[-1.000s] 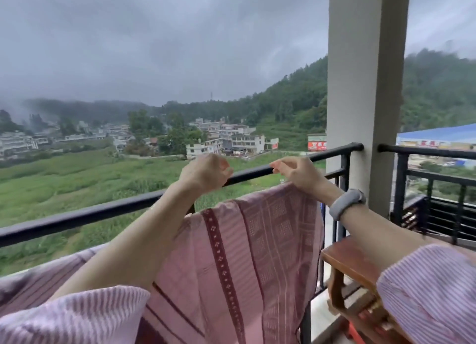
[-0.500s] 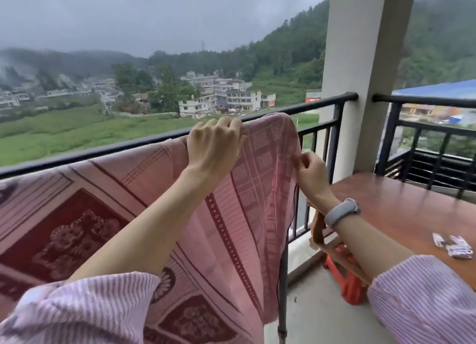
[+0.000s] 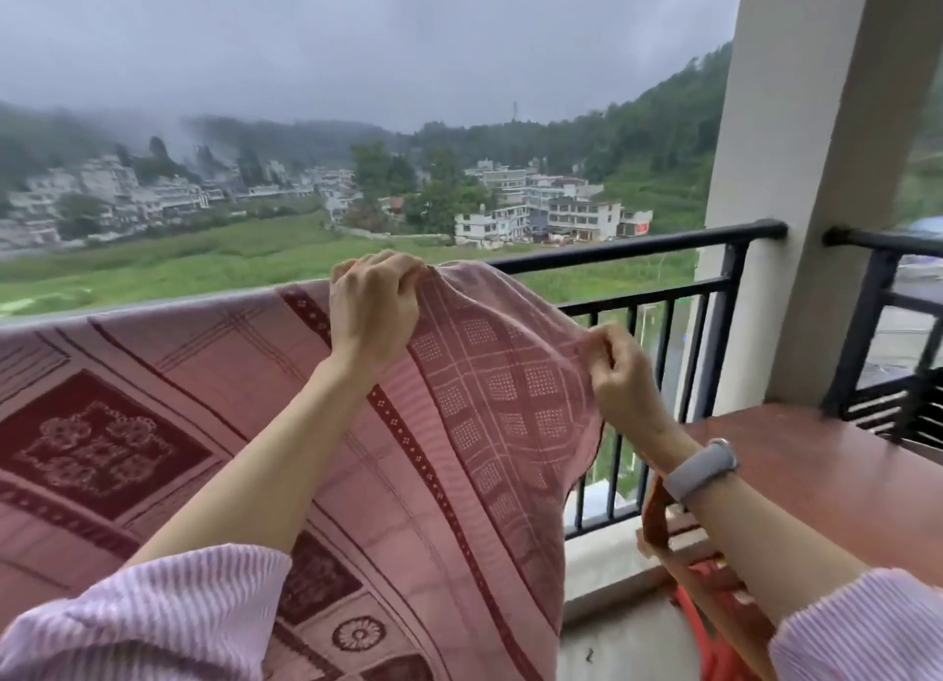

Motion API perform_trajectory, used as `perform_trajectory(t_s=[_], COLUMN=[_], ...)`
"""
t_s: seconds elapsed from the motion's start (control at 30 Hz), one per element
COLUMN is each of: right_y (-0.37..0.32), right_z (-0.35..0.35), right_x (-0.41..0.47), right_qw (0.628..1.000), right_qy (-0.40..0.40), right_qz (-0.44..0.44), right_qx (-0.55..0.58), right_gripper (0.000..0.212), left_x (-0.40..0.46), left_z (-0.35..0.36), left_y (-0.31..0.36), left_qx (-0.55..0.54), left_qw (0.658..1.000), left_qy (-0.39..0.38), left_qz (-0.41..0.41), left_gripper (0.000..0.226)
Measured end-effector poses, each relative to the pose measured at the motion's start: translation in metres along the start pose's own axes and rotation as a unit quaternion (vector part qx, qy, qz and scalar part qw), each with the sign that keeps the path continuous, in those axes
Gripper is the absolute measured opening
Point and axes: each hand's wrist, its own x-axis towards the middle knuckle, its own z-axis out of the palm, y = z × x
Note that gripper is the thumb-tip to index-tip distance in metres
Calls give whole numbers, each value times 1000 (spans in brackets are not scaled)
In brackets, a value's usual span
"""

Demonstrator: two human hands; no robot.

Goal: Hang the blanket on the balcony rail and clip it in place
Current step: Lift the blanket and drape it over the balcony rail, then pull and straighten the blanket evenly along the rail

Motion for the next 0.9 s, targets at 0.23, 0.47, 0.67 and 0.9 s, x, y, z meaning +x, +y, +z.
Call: perform_trajectory(t_s=[0.23,0.47,0.67,0.9], right_y=[9,25,2,-14], right_z=[32,23,15,28], right_x=[-23,-32,15,100], right_qw=[962,947,937,881], right_qy=[-260,-315,-309,-177], right_qz=[18,52,133,281], right_qx=[80,48,93,338], right_gripper=[33,25,30,28], left_x=[-26,-24,-22,-23], left_z=[-3,-6,-4,1], left_y=[11,4,-2,-4], left_qx=[80,155,144,155], left_qw=[997,986,988,987], left_qy=[-14,-58,-50,-35], left_qz=[9,12,14,12], left_gripper=[31,40,36,38])
